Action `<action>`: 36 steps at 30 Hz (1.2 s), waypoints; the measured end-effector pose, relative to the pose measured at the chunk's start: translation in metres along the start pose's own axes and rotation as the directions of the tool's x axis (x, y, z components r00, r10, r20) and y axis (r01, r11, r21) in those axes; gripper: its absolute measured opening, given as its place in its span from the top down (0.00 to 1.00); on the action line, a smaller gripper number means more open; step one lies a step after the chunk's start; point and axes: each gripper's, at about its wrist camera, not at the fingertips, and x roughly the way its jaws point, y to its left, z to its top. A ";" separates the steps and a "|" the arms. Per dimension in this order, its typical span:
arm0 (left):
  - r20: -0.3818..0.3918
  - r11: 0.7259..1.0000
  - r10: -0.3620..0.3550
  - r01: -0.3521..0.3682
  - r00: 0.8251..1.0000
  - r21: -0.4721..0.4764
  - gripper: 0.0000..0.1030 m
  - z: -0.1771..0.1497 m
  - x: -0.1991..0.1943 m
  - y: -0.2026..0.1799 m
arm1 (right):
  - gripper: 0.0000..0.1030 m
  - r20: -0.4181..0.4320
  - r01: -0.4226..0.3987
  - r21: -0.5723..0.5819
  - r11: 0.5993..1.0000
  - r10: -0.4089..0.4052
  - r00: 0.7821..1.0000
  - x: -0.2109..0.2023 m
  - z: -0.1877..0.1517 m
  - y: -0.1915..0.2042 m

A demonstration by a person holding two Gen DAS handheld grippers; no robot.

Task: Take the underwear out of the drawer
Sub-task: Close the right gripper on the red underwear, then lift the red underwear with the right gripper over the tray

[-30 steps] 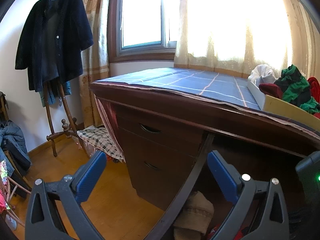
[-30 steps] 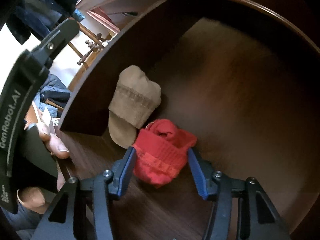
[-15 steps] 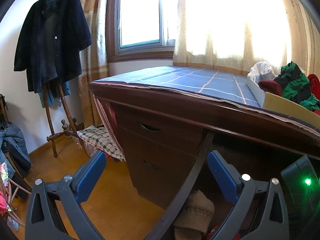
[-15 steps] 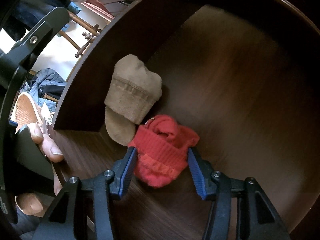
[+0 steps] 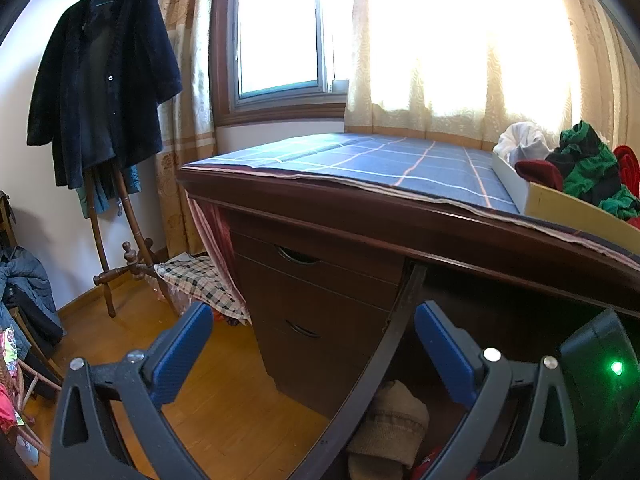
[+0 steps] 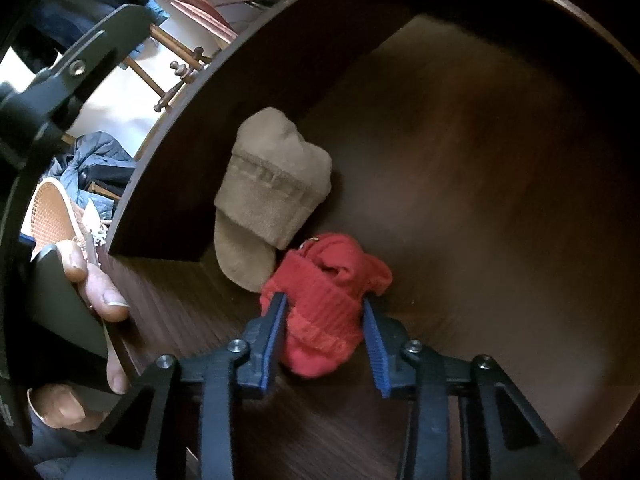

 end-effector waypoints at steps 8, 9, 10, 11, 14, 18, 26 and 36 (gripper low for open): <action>0.004 1.000 0.001 -0.001 1.000 0.010 0.00 0.000 0.000 -0.004 | 0.73 0.075 -0.009 0.030 1.000 0.007 0.997 -0.013 -0.006 -0.007; 0.003 1.000 0.001 -0.001 1.000 0.010 0.00 0.000 0.000 -0.004 | 0.74 0.089 -0.013 0.047 0.999 0.009 0.996 -0.016 -0.008 -0.011; 0.002 1.000 0.001 -0.001 1.000 0.011 0.00 0.000 0.000 -0.004 | 0.74 0.100 -0.018 0.058 0.998 0.012 0.995 -0.018 -0.010 -0.015; 0.002 1.000 0.000 0.000 1.000 0.012 0.00 0.000 0.000 -0.004 | 0.75 0.113 -0.026 0.073 0.997 0.017 0.993 -0.021 -0.012 -0.019; 0.004 1.000 0.003 -0.003 1.000 0.014 0.00 0.000 0.000 -0.005 | 0.75 0.157 -0.058 0.109 0.992 0.041 0.987 -0.033 -0.019 -0.036; 0.008 1.000 0.010 -0.010 1.000 0.026 0.00 0.000 -0.001 -0.007 | 0.75 0.224 -0.082 0.143 0.986 0.048 0.973 -0.049 -0.035 -0.053; 0.016 0.998 0.029 -0.030 0.999 0.055 0.00 -0.001 -0.002 -0.011 | 0.75 0.310 -0.088 0.235 0.968 0.012 0.951 -0.071 -0.065 -0.085; 0.019 0.997 0.037 -0.038 0.999 0.067 0.00 -0.001 -0.003 -0.012 | 0.75 0.454 -0.043 0.293 0.955 -0.099 0.886 -0.114 -0.105 -0.103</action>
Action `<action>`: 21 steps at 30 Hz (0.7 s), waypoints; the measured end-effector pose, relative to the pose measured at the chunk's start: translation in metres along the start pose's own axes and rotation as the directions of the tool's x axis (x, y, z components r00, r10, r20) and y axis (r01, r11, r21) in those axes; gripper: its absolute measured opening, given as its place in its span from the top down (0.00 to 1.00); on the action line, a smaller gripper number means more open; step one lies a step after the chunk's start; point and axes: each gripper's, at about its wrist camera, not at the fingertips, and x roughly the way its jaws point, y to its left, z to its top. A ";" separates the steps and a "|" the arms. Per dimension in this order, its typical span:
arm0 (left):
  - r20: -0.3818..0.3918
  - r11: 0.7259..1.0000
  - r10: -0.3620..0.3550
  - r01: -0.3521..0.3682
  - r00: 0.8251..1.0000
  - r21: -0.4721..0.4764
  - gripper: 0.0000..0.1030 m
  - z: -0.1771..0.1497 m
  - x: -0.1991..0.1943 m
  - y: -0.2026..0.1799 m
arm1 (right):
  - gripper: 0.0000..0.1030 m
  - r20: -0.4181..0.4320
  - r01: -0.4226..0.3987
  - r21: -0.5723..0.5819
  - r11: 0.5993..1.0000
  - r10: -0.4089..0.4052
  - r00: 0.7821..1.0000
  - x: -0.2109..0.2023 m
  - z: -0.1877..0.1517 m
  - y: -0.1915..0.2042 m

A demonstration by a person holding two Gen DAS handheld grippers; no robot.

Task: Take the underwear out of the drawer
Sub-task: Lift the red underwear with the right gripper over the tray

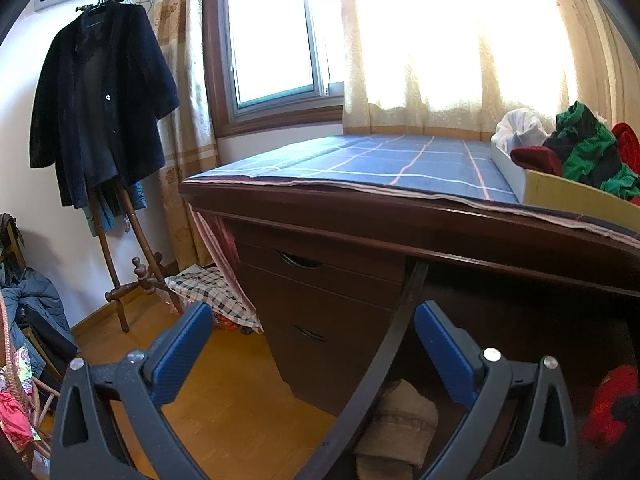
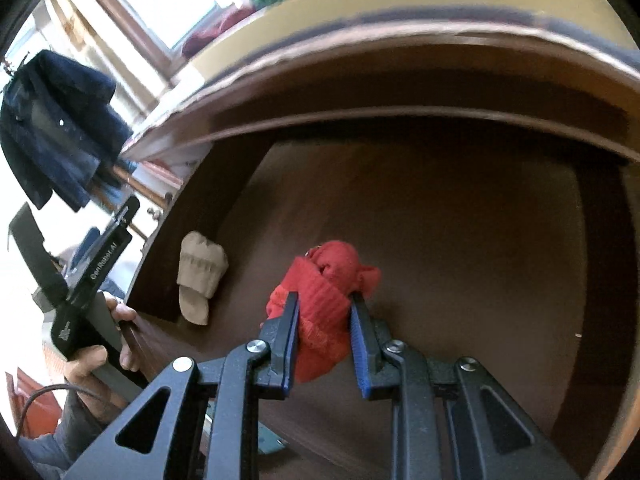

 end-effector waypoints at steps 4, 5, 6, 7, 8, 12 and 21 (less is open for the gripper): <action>0.000 1.000 -0.004 0.004 1.000 0.002 0.00 0.000 0.000 -0.001 | 0.75 0.060 0.048 0.016 0.999 -0.049 0.997 -0.024 -0.004 -0.014; 0.001 1.000 -0.003 0.003 1.000 0.002 0.00 0.000 0.000 -0.001 | 0.75 0.072 0.056 0.025 0.998 -0.058 0.996 -0.030 -0.005 -0.018; 0.001 1.000 -0.002 0.002 1.000 0.003 0.00 0.000 0.000 -0.001 | 0.75 0.084 0.062 0.036 0.997 -0.065 0.994 -0.036 -0.005 -0.023; 0.000 1.000 -0.002 0.002 1.000 0.003 0.00 0.000 0.000 -0.001 | 0.75 0.096 0.066 0.048 0.997 -0.071 0.993 -0.042 -0.006 -0.027; 0.000 1.000 -0.003 0.003 1.000 0.003 0.00 0.000 0.000 -0.001 | 0.75 0.110 0.072 0.060 0.996 -0.078 0.991 -0.050 -0.007 -0.033; -0.001 1.000 -0.003 0.003 1.000 0.002 0.00 0.000 0.000 -0.001 | 0.75 0.163 0.089 0.096 0.991 -0.104 0.981 -0.077 -0.004 -0.047; 0.001 1.000 -0.005 0.005 1.000 0.006 0.00 0.000 0.000 -0.001 | 0.75 0.372 0.200 0.054 0.978 -0.206 0.905 -0.149 0.026 -0.037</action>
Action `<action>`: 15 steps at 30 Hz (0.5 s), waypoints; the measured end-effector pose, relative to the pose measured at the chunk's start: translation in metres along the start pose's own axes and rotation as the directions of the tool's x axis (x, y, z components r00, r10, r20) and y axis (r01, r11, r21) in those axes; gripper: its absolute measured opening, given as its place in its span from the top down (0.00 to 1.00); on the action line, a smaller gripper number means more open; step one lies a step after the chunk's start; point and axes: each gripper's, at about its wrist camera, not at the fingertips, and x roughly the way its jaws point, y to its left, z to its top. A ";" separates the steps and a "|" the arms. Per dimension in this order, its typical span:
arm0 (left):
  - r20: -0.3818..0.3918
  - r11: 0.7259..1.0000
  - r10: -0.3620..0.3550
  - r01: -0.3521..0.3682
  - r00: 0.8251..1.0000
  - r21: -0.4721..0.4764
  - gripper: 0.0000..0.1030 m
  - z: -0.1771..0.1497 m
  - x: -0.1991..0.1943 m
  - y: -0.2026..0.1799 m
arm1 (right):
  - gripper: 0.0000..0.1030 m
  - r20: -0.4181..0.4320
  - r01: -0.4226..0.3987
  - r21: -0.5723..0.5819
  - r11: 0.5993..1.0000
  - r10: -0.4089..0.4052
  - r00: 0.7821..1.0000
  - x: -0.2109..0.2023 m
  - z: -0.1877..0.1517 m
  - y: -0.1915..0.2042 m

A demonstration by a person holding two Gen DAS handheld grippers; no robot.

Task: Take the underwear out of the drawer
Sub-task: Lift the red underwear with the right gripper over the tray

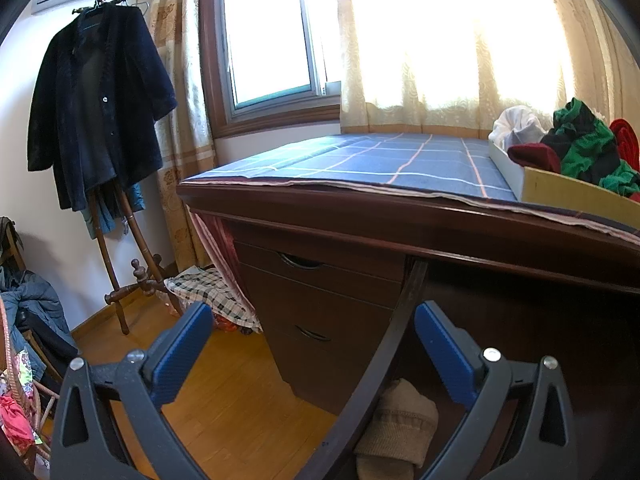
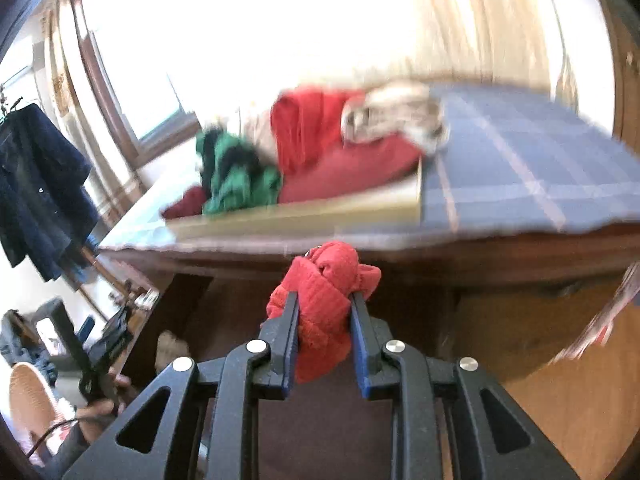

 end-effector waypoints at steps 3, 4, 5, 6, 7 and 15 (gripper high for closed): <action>-0.001 1.000 0.000 0.000 1.000 0.001 0.00 0.000 0.000 0.000 | 0.75 0.066 0.021 -0.001 1.000 -0.020 0.998 -0.007 0.018 -0.001; -0.001 1.000 0.000 0.000 1.000 0.001 0.00 0.000 0.000 0.000 | 0.75 0.080 0.025 0.003 1.000 -0.025 0.996 -0.008 0.023 -0.002; 0.000 1.000 0.000 0.000 1.000 0.003 0.00 0.000 0.000 0.000 | 0.75 0.098 0.033 0.008 0.999 -0.033 0.995 -0.006 0.029 -0.002; 0.000 1.000 -0.001 0.001 1.000 0.003 0.00 0.000 0.000 0.001 | 0.75 0.112 0.039 0.013 0.999 -0.040 0.993 -0.005 0.035 -0.004; -0.001 1.000 -0.002 0.002 1.000 0.002 0.00 0.001 0.000 0.001 | 0.75 0.121 0.041 0.020 0.999 -0.043 0.992 -0.003 0.039 -0.006; 0.004 1.000 0.001 -0.001 1.000 0.008 0.00 0.002 0.000 0.000 | 0.75 0.137 0.085 0.036 0.996 -0.089 0.987 0.025 0.061 -0.018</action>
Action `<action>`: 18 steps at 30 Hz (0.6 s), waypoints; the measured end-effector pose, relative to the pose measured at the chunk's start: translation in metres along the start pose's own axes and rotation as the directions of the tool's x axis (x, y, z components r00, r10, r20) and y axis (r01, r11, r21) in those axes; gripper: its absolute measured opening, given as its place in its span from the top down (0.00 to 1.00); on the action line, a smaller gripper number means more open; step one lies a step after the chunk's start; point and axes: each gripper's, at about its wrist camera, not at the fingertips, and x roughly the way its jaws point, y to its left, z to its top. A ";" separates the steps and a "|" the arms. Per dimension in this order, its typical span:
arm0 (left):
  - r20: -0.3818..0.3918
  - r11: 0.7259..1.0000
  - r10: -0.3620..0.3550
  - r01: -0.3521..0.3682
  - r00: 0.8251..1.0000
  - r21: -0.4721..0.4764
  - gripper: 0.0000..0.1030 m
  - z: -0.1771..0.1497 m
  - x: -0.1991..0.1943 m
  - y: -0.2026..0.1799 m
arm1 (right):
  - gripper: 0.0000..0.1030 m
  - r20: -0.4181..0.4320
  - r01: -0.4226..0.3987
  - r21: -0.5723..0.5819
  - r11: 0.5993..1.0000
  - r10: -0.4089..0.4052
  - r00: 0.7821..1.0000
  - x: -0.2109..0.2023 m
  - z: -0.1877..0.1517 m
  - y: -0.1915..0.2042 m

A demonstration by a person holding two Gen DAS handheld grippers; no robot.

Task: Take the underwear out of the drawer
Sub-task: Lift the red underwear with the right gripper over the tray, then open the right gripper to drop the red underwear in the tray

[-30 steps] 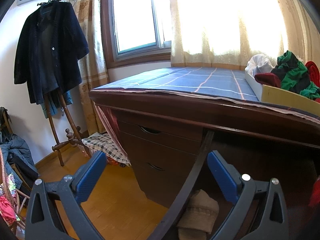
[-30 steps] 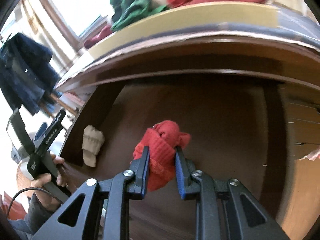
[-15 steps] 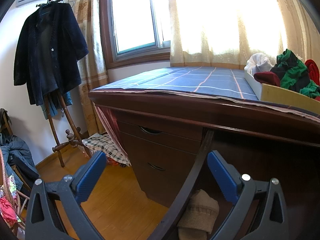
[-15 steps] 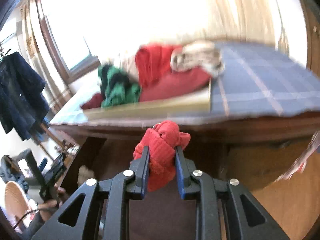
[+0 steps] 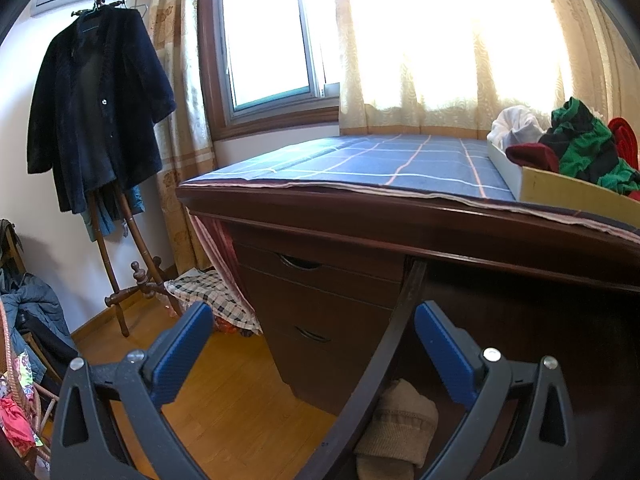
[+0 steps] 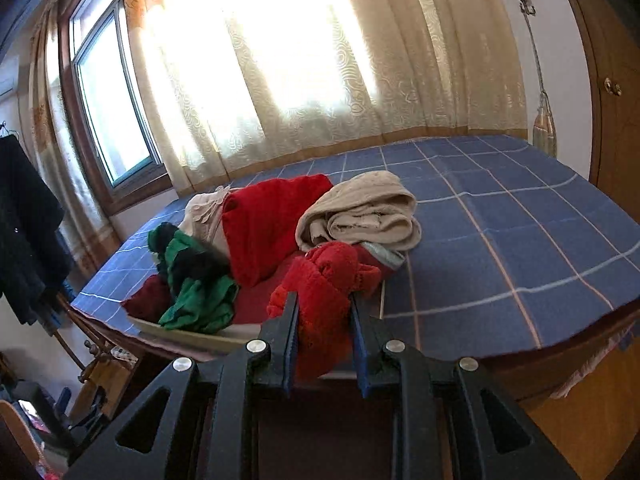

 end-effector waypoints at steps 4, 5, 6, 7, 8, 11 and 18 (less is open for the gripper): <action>0.000 1.000 0.001 -0.001 1.000 0.000 0.00 0.000 0.000 -0.001 | 0.75 -0.014 -0.002 -0.043 0.999 0.001 1.000 0.015 0.000 0.011; 0.000 1.000 0.001 -0.001 1.000 0.001 0.00 0.000 0.000 0.000 | 0.75 -0.020 0.004 -0.050 0.999 -0.005 1.000 0.020 0.001 0.013; 0.000 1.000 -0.001 0.001 1.000 0.001 0.00 0.000 0.000 0.000 | 0.75 -0.025 0.013 -0.054 0.998 -0.015 1.000 0.025 0.000 0.016; 0.000 1.000 -0.001 0.001 1.000 0.000 0.00 0.000 0.000 0.000 | 0.75 -0.024 0.027 -0.060 0.998 -0.028 0.999 0.030 -0.001 0.017; 0.000 1.000 -0.001 0.001 1.000 0.000 0.00 0.000 0.000 -0.001 | 0.75 -0.021 0.036 -0.064 0.997 -0.037 0.999 0.033 -0.001 0.018; 0.002 1.000 0.001 -0.001 1.000 0.004 0.00 0.000 -0.001 -0.001 | 0.75 -0.026 0.037 -0.065 0.997 -0.039 0.999 0.042 -0.003 0.020; 0.002 1.000 0.002 -0.002 1.000 0.002 0.00 0.000 -0.001 -0.003 | 0.75 -0.060 0.002 -0.009 1.000 -0.003 0.998 0.065 -0.008 0.011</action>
